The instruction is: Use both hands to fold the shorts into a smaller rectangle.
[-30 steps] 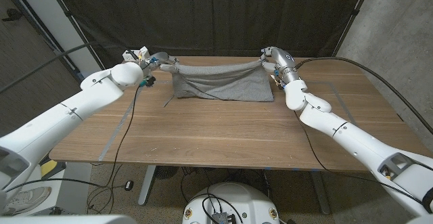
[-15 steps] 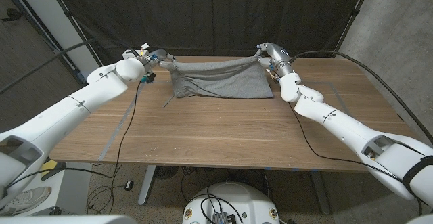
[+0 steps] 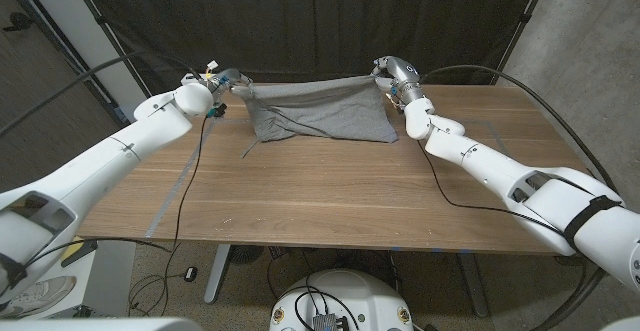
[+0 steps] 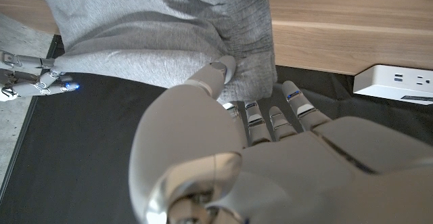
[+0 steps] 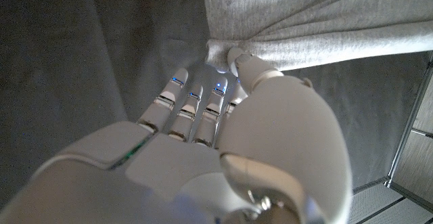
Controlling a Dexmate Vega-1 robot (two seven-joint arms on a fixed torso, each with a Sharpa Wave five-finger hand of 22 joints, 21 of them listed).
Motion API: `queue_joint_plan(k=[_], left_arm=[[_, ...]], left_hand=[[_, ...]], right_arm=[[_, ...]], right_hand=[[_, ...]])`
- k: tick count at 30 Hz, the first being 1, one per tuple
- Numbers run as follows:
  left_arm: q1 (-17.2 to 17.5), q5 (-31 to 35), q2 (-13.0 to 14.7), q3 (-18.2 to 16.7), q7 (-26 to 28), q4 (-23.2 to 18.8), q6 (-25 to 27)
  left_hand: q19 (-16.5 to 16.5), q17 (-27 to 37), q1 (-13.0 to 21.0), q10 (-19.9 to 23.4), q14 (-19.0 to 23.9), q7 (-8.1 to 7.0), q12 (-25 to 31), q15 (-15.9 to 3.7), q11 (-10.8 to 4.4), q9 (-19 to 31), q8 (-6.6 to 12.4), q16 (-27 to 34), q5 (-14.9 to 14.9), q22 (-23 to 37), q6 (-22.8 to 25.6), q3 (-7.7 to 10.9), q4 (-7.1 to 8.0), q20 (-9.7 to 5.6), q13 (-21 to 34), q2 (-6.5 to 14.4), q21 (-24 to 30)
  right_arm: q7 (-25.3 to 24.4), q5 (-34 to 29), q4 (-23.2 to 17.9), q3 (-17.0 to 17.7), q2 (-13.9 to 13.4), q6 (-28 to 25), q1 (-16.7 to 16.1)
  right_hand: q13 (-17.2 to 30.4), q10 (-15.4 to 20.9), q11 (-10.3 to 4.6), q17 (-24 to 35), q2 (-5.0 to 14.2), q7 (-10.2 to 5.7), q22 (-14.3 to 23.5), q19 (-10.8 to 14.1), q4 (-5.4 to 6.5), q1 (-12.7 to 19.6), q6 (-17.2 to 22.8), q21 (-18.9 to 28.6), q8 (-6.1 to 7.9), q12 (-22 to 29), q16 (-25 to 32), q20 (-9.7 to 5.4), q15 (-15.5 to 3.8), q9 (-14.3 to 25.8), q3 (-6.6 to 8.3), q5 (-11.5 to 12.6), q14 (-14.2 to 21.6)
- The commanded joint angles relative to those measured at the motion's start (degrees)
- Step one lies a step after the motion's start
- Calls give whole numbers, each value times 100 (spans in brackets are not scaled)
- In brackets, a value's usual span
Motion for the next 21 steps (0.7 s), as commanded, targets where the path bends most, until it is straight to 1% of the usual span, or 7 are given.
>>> queue_joint_plan(k=[1,5,8,14,17,19,21], left_arm=[[-288,151,-248,151,134,545,-135],[-403,194,-344,228,126,741,-136],[-492,219,-420,289,113,894,-148],[-663,295,-606,413,188,1253,-225],[-717,313,-701,446,277,1426,-265],[-736,318,-734,461,317,1490,-282],[-783,392,-858,503,510,1654,-225]], left_hand=[[8,4,0,56,50,423,-12,13,5,-6,-26,16,22,25,437,-40,8,43,20,66,41],[20,4,-3,59,69,382,-12,12,-2,-19,-43,21,15,25,415,-51,13,50,20,69,52],[21,5,-6,57,63,378,-13,10,-6,-28,-54,16,9,25,405,-61,17,54,21,69,58],[25,5,-14,64,80,366,-13,-5,-10,-46,-72,19,-3,25,391,-81,25,43,21,70,69],[25,5,-16,65,79,366,-13,-9,-20,-52,-76,17,-7,25,390,-86,26,44,22,70,72],[29,6,-18,64,87,361,-14,-8,-20,-57,-82,20,-11,25,385,-92,29,47,22,73,76],[29,6,-19,67,113,341,-13,-16,-30,-65,-94,28,-18,24,368,-99,32,48,22,77,80]], right_arm=[[-326,206,2292,-622,878,701,1021],[-273,420,2944,-905,1161,756,1318],[37,707,3078,-1123,1262,496,1469],[731,1309,3083,-1740,1362,-205,1750],[733,1490,2652,-1972,1164,-482,1735],[876,1653,2652,-2058,1174,-582,1785],[1312,1856,2652,-2187,1230,-903,1896]], right_hand=[[34,17,-18,28,2,2,28,48,-12,-34,-48,15,20,7,-15,-23,-642,14,61,-27,73],[34,17,-16,29,7,-3,28,53,-9,-45,-58,15,18,6,-16,-28,-644,8,72,-35,76],[35,23,-18,29,11,-12,28,55,-8,-51,-66,16,17,8,-15,-29,-654,5,81,-42,83],[35,29,-28,28,16,-34,28,76,-8,-64,-83,22,14,9,-17,-37,-657,-5,102,-58,94],[35,29,-28,28,20,-38,29,86,-7,-69,-84,25,15,8,-17,-43,-657,-8,111,-65,97],[35,37,-29,27,21,-43,29,89,-8,-72,-91,26,13,11,-19,-45,-663,-11,117,-70,98],[35,42,-31,27,24,-47,29,96,-9,-75,-97,28,12,12,-19,-49,-668,-14,126,-77,103]])
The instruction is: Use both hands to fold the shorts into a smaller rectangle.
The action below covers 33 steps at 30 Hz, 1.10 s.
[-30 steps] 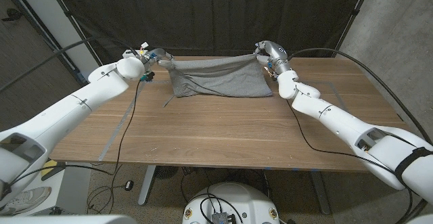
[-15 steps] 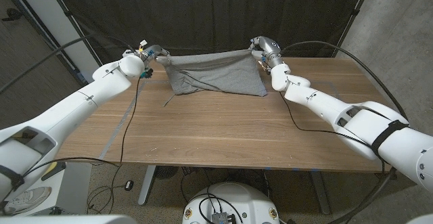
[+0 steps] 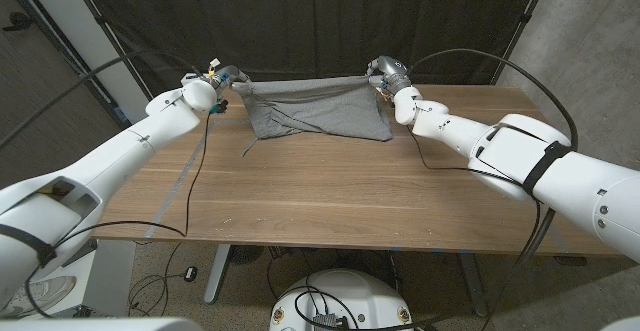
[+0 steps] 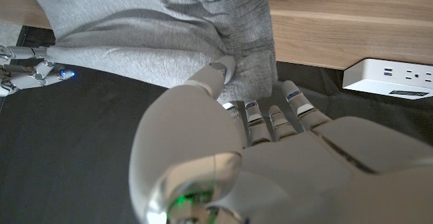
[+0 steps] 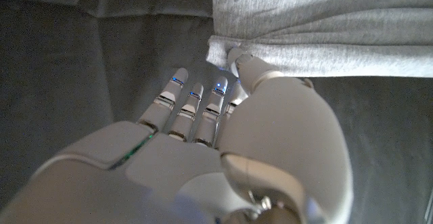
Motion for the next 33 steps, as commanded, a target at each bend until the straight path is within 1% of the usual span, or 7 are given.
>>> queue_joint_plan(k=[1,4,5,9,14,24,33], left_arm=[[-285,196,-414,213,415,722,-41],[-367,258,-556,278,570,933,30],[-394,297,-590,315,631,1017,-22],[-464,463,-790,418,1038,1299,-7],[-592,552,-1006,533,1319,1678,-69],[-920,709,-1484,802,1861,2595,-156],[-1216,768,-1946,1026,2501,3506,-235]], left_hand=[[26,6,11,64,55,339,-7,6,-20,-9,-20,29,-21,25,353,-42,16,52,23,49,38],[53,9,-3,89,102,288,0,-9,-59,-28,-51,43,-41,25,307,-66,38,68,24,64,60],[57,11,-20,131,114,265,14,-81,-70,-41,-69,43,-57,26,283,-88,57,79,25,71,69],[121,14,-89,272,252,203,60,-139,-154,-79,-98,80,-101,27,278,-163,118,123,26,77,114],[200,16,-138,437,403,170,108,-179,-173,-123,-152,110,-139,30,232,-221,168,138,28,102,169],[251,13,-276,600,616,132,146,-203,-242,-237,-291,131,-196,30,190,-312,281,159,28,108,224],[289,12,-434,719,794,127,166,-249,-244,-364,-395,136,-260,26,281,-415,358,153,25,62,267]], right_arm=[[1135,998,43,-964,154,-1048,539],[1409,1094,43,-1141,189,-1215,626],[1517,1122,43,-1174,205,-1273,655],[1771,1195,43,-1232,248,-1396,716],[2072,1177,43,-1299,264,-1371,804],[2058,1053,43,-1387,268,-1086,811],[2003,1034,43,-1397,265,-910,755]], right_hand=[[6,45,-32,27,-7,-11,29,67,-1,-48,-27,28,13,12,-20,-20,-672,11,42,-11,38],[6,48,-44,30,5,-42,29,73,12,-66,-37,29,10,12,-21,-27,-679,5,48,-25,38],[6,54,-52,34,17,-68,30,79,27,-86,-57,31,2,14,-16,-25,-682,1,49,-38,45],[7,111,-100,43,33,-128,31,97,35,-106,-69,36,-6,33,11,-24,-726,-14,9,-96,80],[7,140,-113,49,47,-139,32,120,37,-114,-94,43,-19,40,32,-34,-746,-25,-22,-139,110],[11,304,-153,79,135,-269,38,146,87,-185,-188,50,-77,83,133,-38,-805,-66,-160,-282,274],[14,436,-181,120,116,-315,46,205,179,-409,-116,69,-84,100,281,-20,-828,-116,-412,-346,543]])
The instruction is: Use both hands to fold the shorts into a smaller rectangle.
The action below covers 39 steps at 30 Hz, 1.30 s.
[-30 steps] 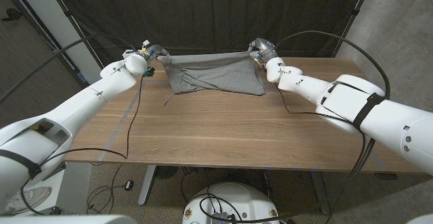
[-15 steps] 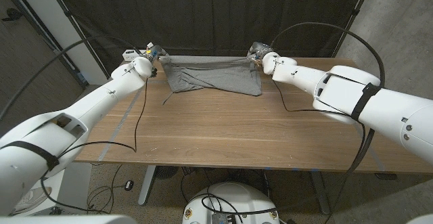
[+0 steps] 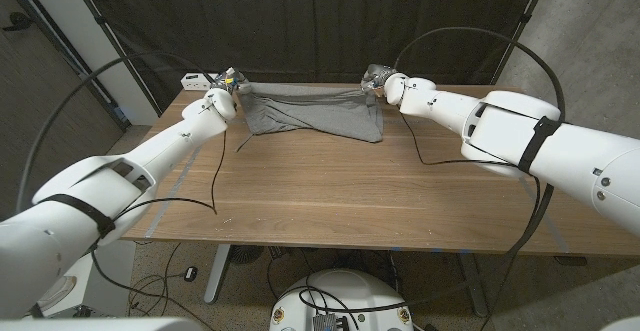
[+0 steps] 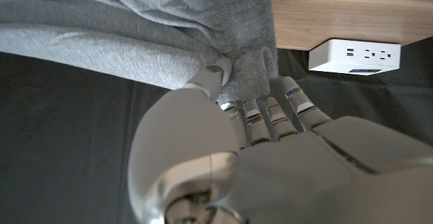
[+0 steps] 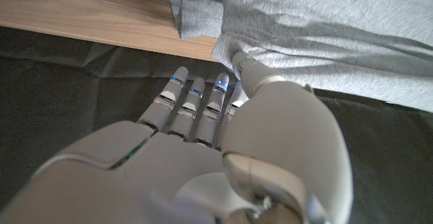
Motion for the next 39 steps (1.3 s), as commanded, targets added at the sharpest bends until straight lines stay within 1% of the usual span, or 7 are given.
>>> queue_joint_plan(k=[1,6,13,25,27,33,39], left_arm=[[-394,124,-634,311,879,1204,-77],[-579,74,-900,431,1150,1778,-184],[-1013,-25,-1669,720,2135,3241,-255],[-1063,-464,-1820,1310,3230,3449,79],[-969,-434,-1708,1283,3468,3241,56],[-196,-236,-413,1026,2762,676,455],[261,-292,247,634,1840,-368,-28]], left_hand=[[36,13,-109,86,126,165,32,-15,-8,-40,-65,52,-42,26,246,-317,298,22,25,-6,60],[65,7,-198,141,283,72,30,-60,-71,-164,-275,41,-99,20,60,-392,285,14,22,-68,95],[-14,37,-224,-210,417,-483,-140,1,-41,-645,-1541,-14,-300,15,-1709,-559,143,107,45,-11,175],[204,88,-266,41,778,-406,-46,22,66,-774,-1630,89,-382,19,-1693,-445,316,104,55,143,310],[239,96,-347,74,840,-434,-38,-36,42,-795,-1632,103,-408,21,-1662,-457,398,62,57,103,336],[248,72,-698,147,892,-531,-42,-125,-12,-899,-1754,48,-445,14,-1858,-634,547,-41,56,-153,374],[-327,96,-1455,-72,586,-620,-158,-31,50,-1112,-1849,-50,-459,-12,-2406,-1047,809,141,54,-424,157]], right_arm=[[1,-34,1,-78,24,170,-33],[-121,-1,1,-62,75,132,-65],[-348,267,1,145,175,-80,-117],[-608,538,1,409,251,-527,-115],[-1077,439,1,372,286,-553,-176],[-2624,325,1,612,208,130,-541],[-3162,205,427,805,341,876,-710]], right_hand=[[15,90,24,39,-12,-33,17,87,18,-110,66,27,4,35,82,0,-793,-6,-110,-9,159],[16,144,23,60,-42,-31,20,117,57,-226,83,37,-11,39,161,13,-764,-32,-232,-11,308],[18,233,53,119,-147,-130,30,250,150,-570,-249,79,-224,24,347,104,-672,-98,-584,49,639],[46,-259,106,294,493,-314,51,116,833,-1634,-1298,23,-868,-101,377,63,-579,-125,-1054,106,493],[48,-354,158,302,556,-274,51,142,933,-1757,-1363,36,-914,-115,354,97,-573,-122,-1077,93,454],[46,-772,282,205,434,-141,38,184,555,-1467,-1826,42,-1155,-166,144,235,-381,-120,-953,52,111],[43,-1205,434,204,469,-138,32,25,772,-1984,-2476,-25,-1418,-149,-29,271,-225,-117,-1026,6,-198]])
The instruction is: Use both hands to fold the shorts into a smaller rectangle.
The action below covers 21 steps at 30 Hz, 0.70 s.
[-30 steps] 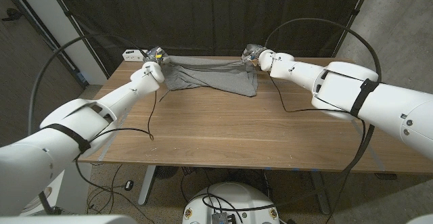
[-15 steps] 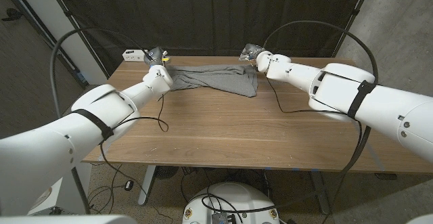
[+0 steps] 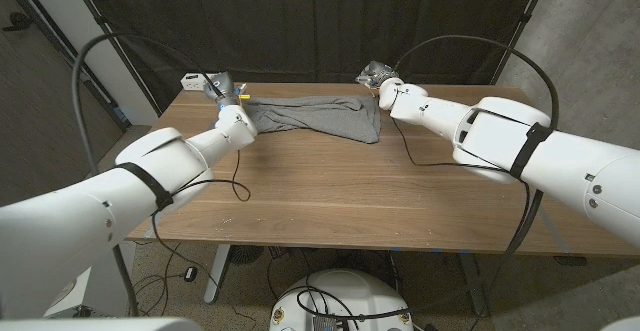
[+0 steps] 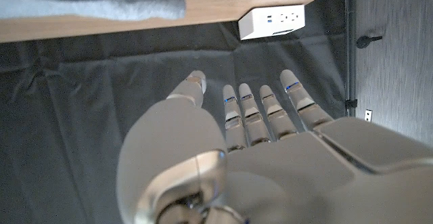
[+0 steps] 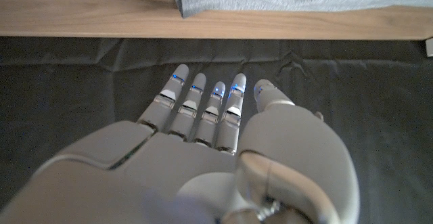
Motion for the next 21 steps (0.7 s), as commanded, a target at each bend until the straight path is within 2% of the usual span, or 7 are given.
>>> queue_joint_plan(k=[1,5,7,12,14,17,21], left_arm=[[889,4,1440,-480,-1121,-3011,-373],[1047,-16,1652,-666,-1636,-3225,-764],[1105,-42,1723,-756,-1891,-3298,-904],[1195,-47,1882,-922,-2441,-3420,-1290],[1218,-15,1935,-968,-2607,-3454,-1433],[1254,-6,2003,-1041,-2866,-3490,-1643],[1309,-80,2072,-1155,-3245,-3540,-1853]], left_hand=[[-350,33,-554,-198,-212,-10,-82,104,103,-141,-40,-26,-18,1,-405,-284,199,135,27,-162,-134],[-468,36,-771,-345,-321,-52,-122,136,142,-195,-48,-38,-39,-1,-595,-402,263,145,29,-244,-186],[-515,35,-851,-397,-383,-54,-132,148,155,-215,-51,-49,-51,-1,-675,-455,278,151,29,-297,-208],[-598,33,-1025,-553,-562,-110,-158,151,174,-254,-49,-75,-75,-2,-856,-574,306,137,30,-417,-249],[-600,30,-1071,-634,-645,-121,-174,145,144,-265,-46,-89,-73,-2,-912,-611,305,139,31,-461,-255],[-616,26,-1119,-696,-706,-162,-177,135,103,-277,-55,-86,-64,-4,-1023,-655,298,132,31,-518,-268],[-620,22,-1192,-775,-812,-198,-174,151,94,-292,-67,-88,-43,-8,-1197,-730,287,123,31,-619,-281]], right_arm=[[-1829,-231,388,358,73,1167,-435],[-2218,-435,288,467,1,1472,-600],[-2294,-567,76,521,-167,1763,-733],[-1939,-870,-1534,823,-966,1492,-1240],[-2081,-1038,-1923,962,-1075,1281,-1439],[-1706,-1158,-2360,1115,-1343,1454,-1613],[-1158,-1463,-2595,1165,-1653,1957,-1677]], right_hand=[[15,-295,79,3,29,-9,6,-125,144,-342,-377,-56,-124,-27,-129,18,-180,19,-17,-14,-253],[12,-480,116,-1,42,16,5,-166,191,-480,-661,-66,-185,-30,-154,20,-167,19,-13,-11,-285],[12,-510,124,-1,37,24,5,-178,204,-520,-712,-69,-187,-25,-161,25,-135,20,-20,-12,-299],[11,-558,167,11,54,24,6,-197,261,-627,-738,-72,-169,-15,-160,13,-98,23,-44,-20,-316],[11,-565,169,17,67,24,7,-221,286,-669,-734,-79,-158,-7,-164,7,-87,24,-51,-23,-334],[11,-558,175,29,119,8,7,-237,329,-730,-699,-81,-132,12,-163,1,-102,25,-43,-19,-347],[9,-558,158,26,155,-11,6,-303,345,-757,-677,-103,-114,25,-185,-2,-138,23,-12,-9,-396]])
